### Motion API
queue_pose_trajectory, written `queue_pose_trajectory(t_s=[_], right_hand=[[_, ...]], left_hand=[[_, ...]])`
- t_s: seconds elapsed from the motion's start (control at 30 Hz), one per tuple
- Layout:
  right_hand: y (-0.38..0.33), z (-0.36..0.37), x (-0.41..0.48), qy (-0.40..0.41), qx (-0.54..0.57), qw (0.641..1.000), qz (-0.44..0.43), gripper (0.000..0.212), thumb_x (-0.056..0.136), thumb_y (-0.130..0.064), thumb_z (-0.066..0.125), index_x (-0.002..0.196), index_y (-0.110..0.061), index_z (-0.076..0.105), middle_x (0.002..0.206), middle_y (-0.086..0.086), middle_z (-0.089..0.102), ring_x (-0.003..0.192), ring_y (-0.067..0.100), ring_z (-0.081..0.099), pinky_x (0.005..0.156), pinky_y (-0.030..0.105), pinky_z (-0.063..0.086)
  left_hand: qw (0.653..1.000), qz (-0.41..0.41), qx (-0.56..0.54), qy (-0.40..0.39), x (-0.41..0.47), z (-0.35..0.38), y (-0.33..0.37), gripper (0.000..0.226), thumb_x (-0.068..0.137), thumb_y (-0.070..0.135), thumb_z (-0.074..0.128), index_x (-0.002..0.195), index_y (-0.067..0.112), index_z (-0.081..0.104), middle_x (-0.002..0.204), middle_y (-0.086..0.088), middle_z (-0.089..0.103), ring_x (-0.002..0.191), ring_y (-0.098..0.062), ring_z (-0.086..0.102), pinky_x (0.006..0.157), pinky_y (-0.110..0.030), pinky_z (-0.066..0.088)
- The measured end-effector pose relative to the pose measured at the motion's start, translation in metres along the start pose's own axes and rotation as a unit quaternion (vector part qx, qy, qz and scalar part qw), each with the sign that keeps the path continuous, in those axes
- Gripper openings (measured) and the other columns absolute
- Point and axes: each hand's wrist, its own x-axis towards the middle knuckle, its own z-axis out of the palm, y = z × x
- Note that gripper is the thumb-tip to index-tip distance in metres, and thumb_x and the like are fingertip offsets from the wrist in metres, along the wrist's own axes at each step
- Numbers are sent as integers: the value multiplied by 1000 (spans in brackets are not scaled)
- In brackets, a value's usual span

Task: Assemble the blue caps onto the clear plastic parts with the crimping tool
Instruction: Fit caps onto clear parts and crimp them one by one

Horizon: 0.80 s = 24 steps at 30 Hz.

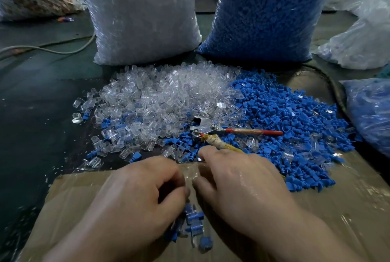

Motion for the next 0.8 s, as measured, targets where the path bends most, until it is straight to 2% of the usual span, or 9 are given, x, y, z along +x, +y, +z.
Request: queue_pose_trajectory(t_s=[0.1, 0.17, 0.27, 0.3, 0.37, 0.5, 0.6, 0.67, 0.8], right_hand=[[1, 3, 4, 18, -10, 1000, 3, 32, 91, -60, 40, 112, -36, 41, 99, -10, 60, 79, 19, 60, 48, 31, 25], [0, 5, 8, 27, -14, 1000, 1, 42, 91, -61, 40, 123, -34, 38, 105, -10, 60, 82, 21, 62, 55, 34, 32], [-4, 8, 14, 19, -25, 999, -6, 42, 94, -62, 34, 123, -33, 38, 95, -6, 51, 73, 23, 51, 53, 34, 29], [-5, 8, 16, 13, -33, 999, -11, 40, 95, -62, 31, 121, -32, 41, 88, -6, 44, 67, 21, 42, 49, 33, 24], [-7, 8, 17, -1, -41, 999, -23, 36, 98, -58, 30, 115, -31, 47, 80, -6, 33, 62, 18, 32, 47, 31, 17], [-8, 8, 19, -16, -29, 999, -37, 17, 100, -41, 41, 105, -28, 51, 79, -9, 33, 66, 16, 37, 46, 30, 17], [-8, 7, 19, -27, -15, 999, -37, 7, 99, -34, 46, 97, -27, 45, 80, -10, 34, 68, 16, 37, 51, 32, 23], [-8, 6, 19, -30, -1, 999, -35, 8, 99, -33, 45, 94, -28, 40, 82, -9, 37, 70, 17, 38, 55, 33, 26], [-7, 5, 18, -35, 20, 999, -22, 13, 99, -32, 44, 90, -30, 34, 81, -9, 41, 71, 19, 40, 59, 34, 30]], left_hand=[[998, -27, 0, 55, 1, 2, 1, 19, 79, 60, 53, 85, 43, 59, 85, 25, 59, 75, 3, 59, 54, -19, 43], [992, -64, 23, 107, 4, 2, -3, 24, 81, 58, 56, 101, 45, 59, 88, 26, 54, 76, 4, 56, 60, -20, 41], [989, -83, 92, 76, 8, 5, -3, 47, 83, 52, 59, 128, 37, 59, 110, 21, 56, 95, -8, 57, 79, -32, 49], [989, -72, 112, 64, 9, 7, -2, 44, 85, 46, 63, 128, 34, 62, 114, 16, 60, 101, -13, 58, 85, -34, 49], [990, -47, 125, 52, 9, 11, 0, 35, 87, 31, 66, 122, 29, 68, 110, 12, 66, 101, -16, 61, 84, -31, 47], [996, -27, 67, 50, 10, 14, -5, 29, 86, 23, 69, 113, 32, 70, 104, 16, 66, 99, -13, 59, 88, -29, 45], [997, -32, 32, 55, 10, 14, -9, 23, 81, 28, 75, 100, 38, 67, 94, 23, 59, 94, -4, 55, 81, -24, 43], [997, -43, 23, 63, 10, 14, -8, 16, 80, 33, 71, 92, 40, 64, 89, 26, 56, 91, 3, 52, 76, -16, 37], [995, -53, 10, 81, 10, 14, -8, 12, 82, 34, 69, 89, 39, 62, 87, 26, 56, 89, 8, 52, 70, -12, 35]])
